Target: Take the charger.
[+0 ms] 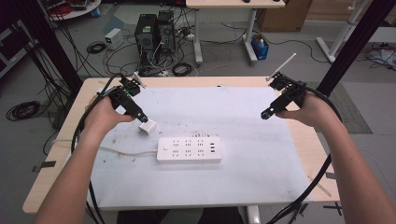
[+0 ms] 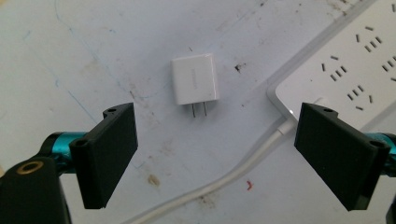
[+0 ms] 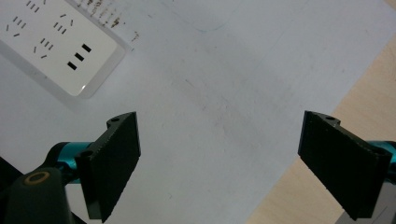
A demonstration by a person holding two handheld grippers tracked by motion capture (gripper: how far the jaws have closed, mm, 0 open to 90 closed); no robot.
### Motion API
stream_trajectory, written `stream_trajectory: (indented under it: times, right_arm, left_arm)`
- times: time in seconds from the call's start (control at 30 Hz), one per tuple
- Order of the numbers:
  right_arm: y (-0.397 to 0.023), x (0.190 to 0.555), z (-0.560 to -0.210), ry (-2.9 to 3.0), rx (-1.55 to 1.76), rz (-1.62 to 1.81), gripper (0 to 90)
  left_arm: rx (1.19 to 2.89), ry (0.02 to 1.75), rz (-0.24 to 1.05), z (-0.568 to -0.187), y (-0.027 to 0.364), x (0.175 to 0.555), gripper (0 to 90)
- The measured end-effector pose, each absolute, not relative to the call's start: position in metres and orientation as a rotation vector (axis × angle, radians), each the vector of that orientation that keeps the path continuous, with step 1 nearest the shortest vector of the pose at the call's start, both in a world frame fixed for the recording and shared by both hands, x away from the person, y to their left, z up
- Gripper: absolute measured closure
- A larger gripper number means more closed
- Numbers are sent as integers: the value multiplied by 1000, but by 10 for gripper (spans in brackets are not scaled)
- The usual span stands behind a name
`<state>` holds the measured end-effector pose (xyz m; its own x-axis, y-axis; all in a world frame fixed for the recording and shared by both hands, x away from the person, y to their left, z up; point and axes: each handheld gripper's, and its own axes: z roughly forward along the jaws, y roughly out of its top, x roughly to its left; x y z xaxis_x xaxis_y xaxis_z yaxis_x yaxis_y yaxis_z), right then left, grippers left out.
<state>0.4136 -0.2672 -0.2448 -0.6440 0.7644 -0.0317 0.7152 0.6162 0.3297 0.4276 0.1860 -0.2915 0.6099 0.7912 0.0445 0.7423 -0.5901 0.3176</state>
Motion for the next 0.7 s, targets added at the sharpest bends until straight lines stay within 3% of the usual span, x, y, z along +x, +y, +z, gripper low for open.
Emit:
stream_trajectory:
  times: [0.7]
  right_arm:
    - [-283,416,-253,2661,1267,413,124]
  left_arm:
    - [2644,1380,119,-373,176,470,135]
